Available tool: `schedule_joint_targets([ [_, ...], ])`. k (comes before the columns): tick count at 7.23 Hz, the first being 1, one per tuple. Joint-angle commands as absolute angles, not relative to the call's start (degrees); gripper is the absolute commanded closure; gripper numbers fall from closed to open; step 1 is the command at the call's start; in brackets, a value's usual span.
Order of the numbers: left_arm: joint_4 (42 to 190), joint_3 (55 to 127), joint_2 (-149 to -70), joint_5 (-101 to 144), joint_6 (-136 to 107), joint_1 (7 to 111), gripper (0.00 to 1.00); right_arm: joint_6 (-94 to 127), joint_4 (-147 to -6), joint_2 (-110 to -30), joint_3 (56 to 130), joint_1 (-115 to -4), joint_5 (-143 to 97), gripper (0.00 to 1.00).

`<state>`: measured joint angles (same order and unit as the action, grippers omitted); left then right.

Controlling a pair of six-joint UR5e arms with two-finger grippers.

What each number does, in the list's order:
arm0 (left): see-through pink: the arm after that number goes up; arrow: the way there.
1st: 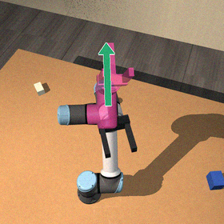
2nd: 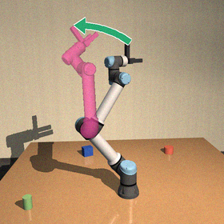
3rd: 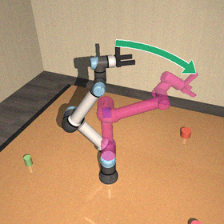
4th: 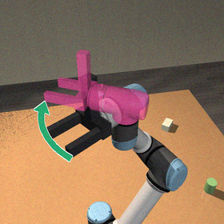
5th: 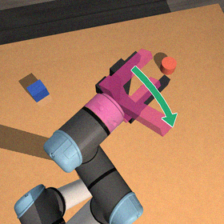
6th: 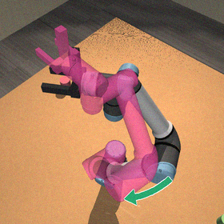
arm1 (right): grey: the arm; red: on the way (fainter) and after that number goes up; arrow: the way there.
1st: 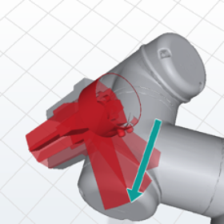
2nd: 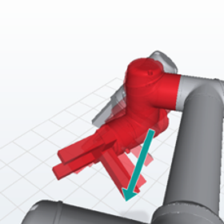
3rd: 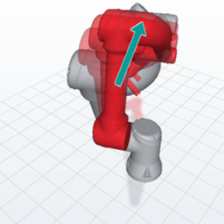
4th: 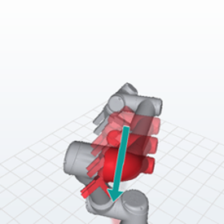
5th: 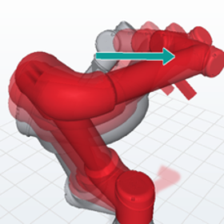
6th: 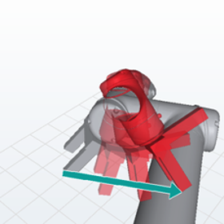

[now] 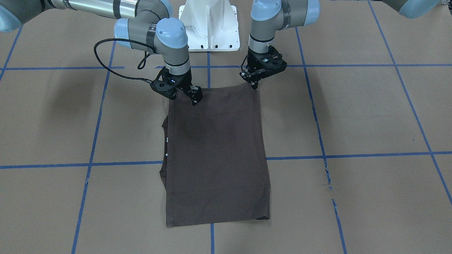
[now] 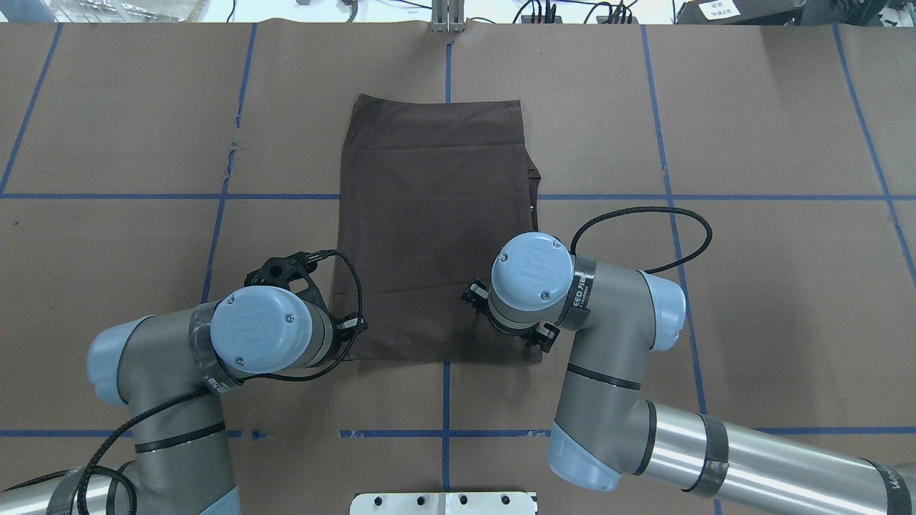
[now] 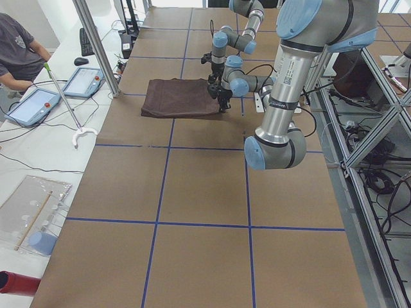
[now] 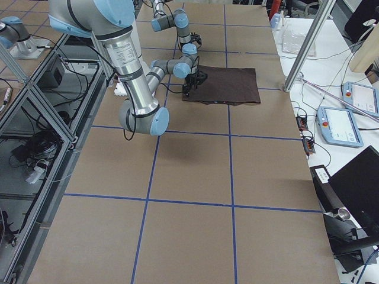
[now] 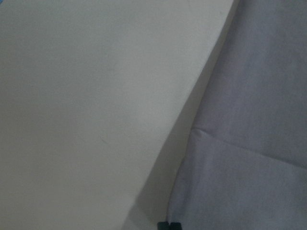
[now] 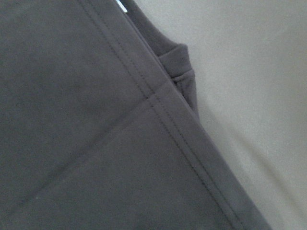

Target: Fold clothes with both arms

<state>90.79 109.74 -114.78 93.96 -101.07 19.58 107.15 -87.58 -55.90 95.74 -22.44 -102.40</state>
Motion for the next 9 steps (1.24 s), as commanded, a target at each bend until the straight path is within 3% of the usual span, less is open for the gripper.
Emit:
schedule_joint_targets([
  [1, 90.8, 109.8, -114.8, 94.0, -101.1, 19.5, 1.00, 107.3, -87.9, -56.6, 96.1, -22.2, -102.5, 0.00],
  [6, 90.8, 109.9, -115.0, 93.9, -101.1, 19.6, 1.00, 107.4, -88.1, -57.2, 96.1, -21.6, -102.4, 0.02],
  [7, 90.6, 110.3, -115.0, 93.9, -101.2, 19.6, 1.00, 108.6, -88.2, -57.2, 96.2, -21.6, -102.4, 0.43],
  [8, 90.5, 110.4, -115.0, 93.8, -101.2, 19.6, 1.00, 108.6, -88.2, -57.1, 96.2, -21.6, -102.6, 0.75],
  [9, 90.5, 110.4, -115.0, 93.8, -101.2, 19.6, 1.00, 108.6, -88.2, -57.1, 96.2, -21.6, -102.7, 0.91],
])
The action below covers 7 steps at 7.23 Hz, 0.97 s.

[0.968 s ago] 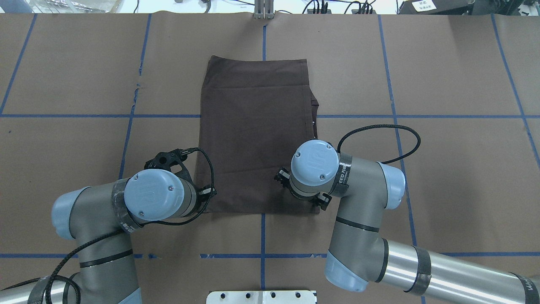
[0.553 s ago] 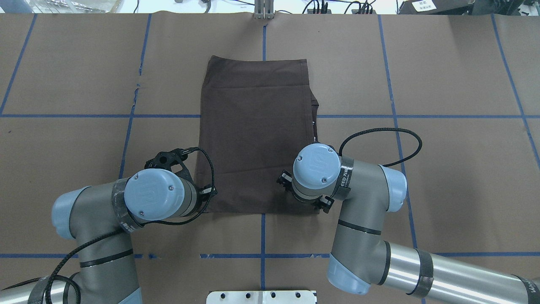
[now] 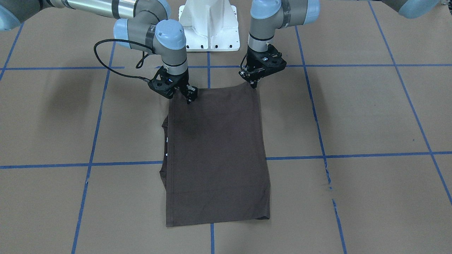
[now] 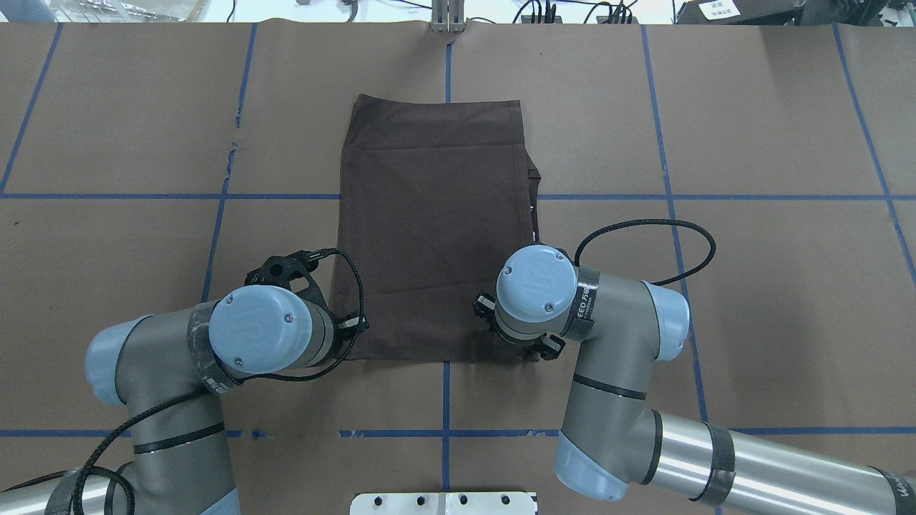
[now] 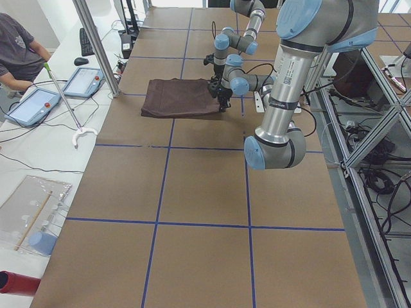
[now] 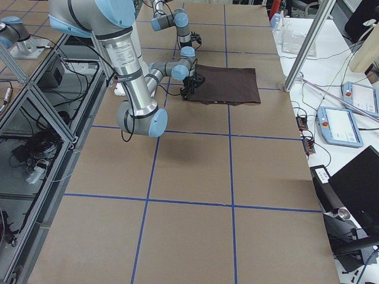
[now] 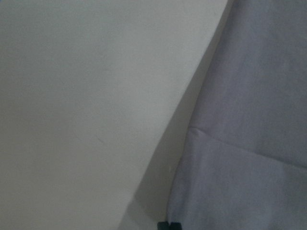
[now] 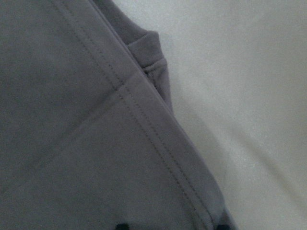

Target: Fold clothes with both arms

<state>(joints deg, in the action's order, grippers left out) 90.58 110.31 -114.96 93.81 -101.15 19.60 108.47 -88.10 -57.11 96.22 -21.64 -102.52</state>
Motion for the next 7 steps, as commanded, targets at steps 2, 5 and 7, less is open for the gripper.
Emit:
schedule_joint_targets([
  [2, 90.5, 110.5, -115.0, 93.8, -101.2, 19.6, 1.00, 108.6, -88.2, -56.8, 96.2, -21.4, -102.7, 1.00],
  [5, 90.5, 110.0, -115.3, 93.8, -101.2, 19.5, 1.00, 108.7, -87.8, -56.0, 96.2, -21.6, -102.7, 1.00],
  [7, 90.5, 110.3, -115.3, 93.8, -101.2, 19.5, 1.00, 108.8, -87.5, -56.1, 98.0, -21.8, -102.5, 1.00],
])
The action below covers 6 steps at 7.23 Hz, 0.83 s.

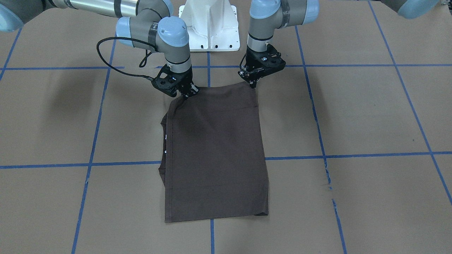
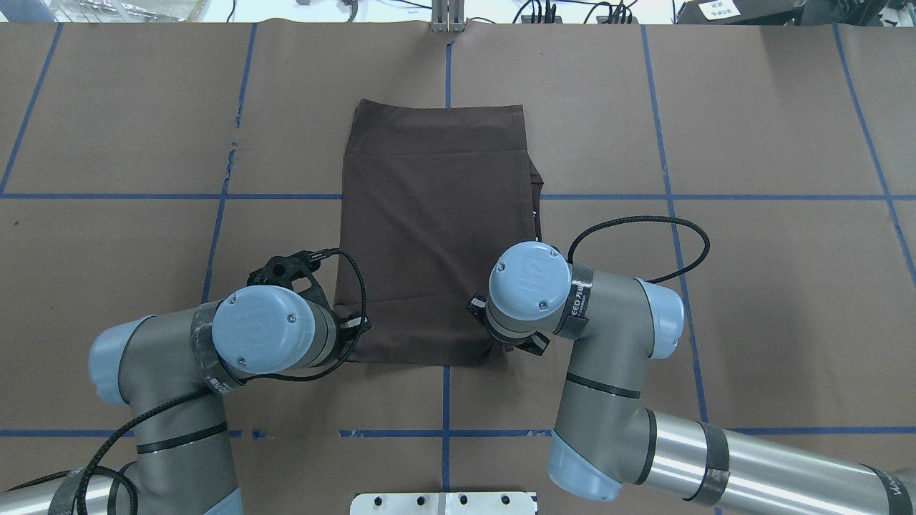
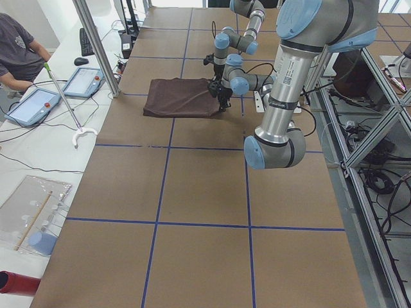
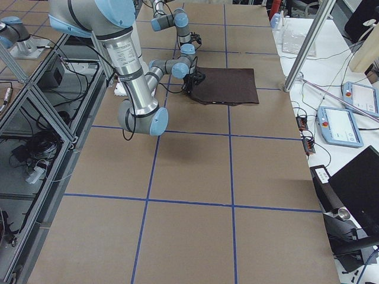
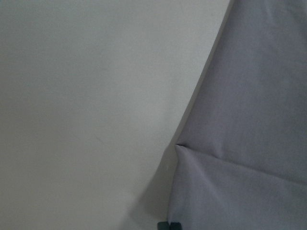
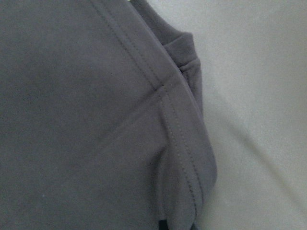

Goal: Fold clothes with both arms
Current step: 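Fold the near edge of the shirt away from the robot with both grippers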

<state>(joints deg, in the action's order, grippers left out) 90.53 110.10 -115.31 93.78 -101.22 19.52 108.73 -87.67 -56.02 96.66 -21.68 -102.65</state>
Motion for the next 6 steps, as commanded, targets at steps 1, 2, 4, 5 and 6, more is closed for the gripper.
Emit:
schedule_joint_targets([
  [1, 90.4, 110.7, -115.3, 93.8, -101.2, 19.6, 1.00, 108.7, -87.5, -56.9, 100.1, -21.9, -102.5, 1.00],
  [2, 90.4, 112.6, -115.0, 93.8, -101.2, 19.3, 1.00, 108.5, -87.5, -57.6, 101.1, -22.0, -102.9, 1.00],
  [4, 86.1, 118.4, -114.8, 93.8, -101.6, 15.1, 1.00, 107.8, -87.5, -63.6, 108.9, -20.7, -104.6, 1.00],
  [5, 83.0, 121.9, -114.8, 93.8, -101.9, 12.6, 1.00, 107.8, -87.7, -67.2, 114.6, -19.1, -105.7, 1.00],
  [6, 81.4, 124.0, -114.8, 93.8, -102.1, 11.3, 1.00, 107.8, -87.7, -68.6, 117.2, -17.7, -106.0, 1.00],
])
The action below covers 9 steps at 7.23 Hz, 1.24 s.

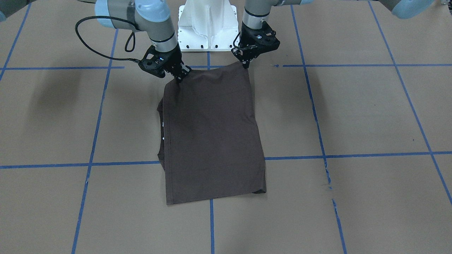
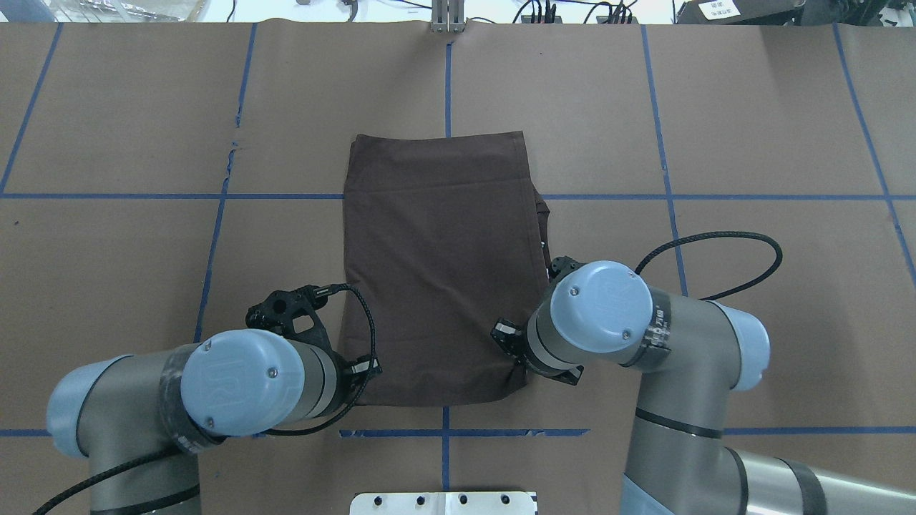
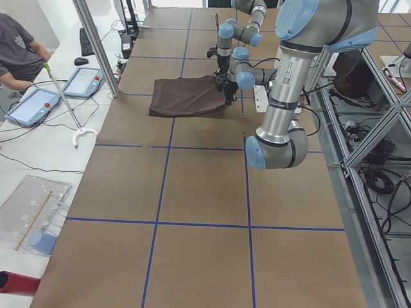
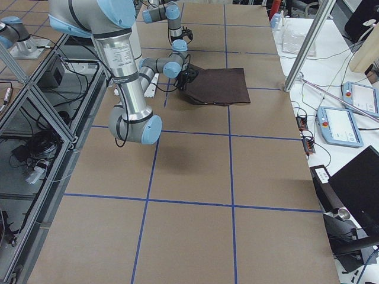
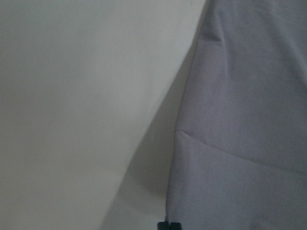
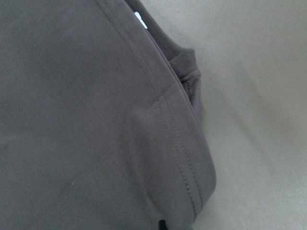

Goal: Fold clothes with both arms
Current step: 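Fold the near edge of the shirt away from the robot with both grippers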

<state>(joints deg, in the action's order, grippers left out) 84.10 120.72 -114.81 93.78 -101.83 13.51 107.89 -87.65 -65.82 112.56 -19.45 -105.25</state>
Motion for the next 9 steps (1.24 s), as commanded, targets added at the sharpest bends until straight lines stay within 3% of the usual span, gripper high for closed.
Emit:
schedule_joint_targets([
  [1, 81.0, 125.1, -114.8, 94.0, -102.1, 11.1, 1.00, 107.8, -87.5, -67.9, 116.8, -16.4, -106.0, 1.00],
  [3, 81.1, 124.6, -115.4, 96.2, -101.3, 11.7, 1.00, 103.0, -87.5, -65.8, 115.5, -20.0, -105.3, 1.00],
  [5, 82.2, 121.5, -119.1, 96.7, -98.3, 19.8, 1.00, 100.6, -87.5, -63.9, 112.4, -28.5, -109.0, 1.00],
  [9, 91.8, 104.8, -124.9, 102.3, -90.6, 35.7, 1.00, 99.2, -81.6, -52.2, 92.8, -38.1, -113.9, 1.00],
])
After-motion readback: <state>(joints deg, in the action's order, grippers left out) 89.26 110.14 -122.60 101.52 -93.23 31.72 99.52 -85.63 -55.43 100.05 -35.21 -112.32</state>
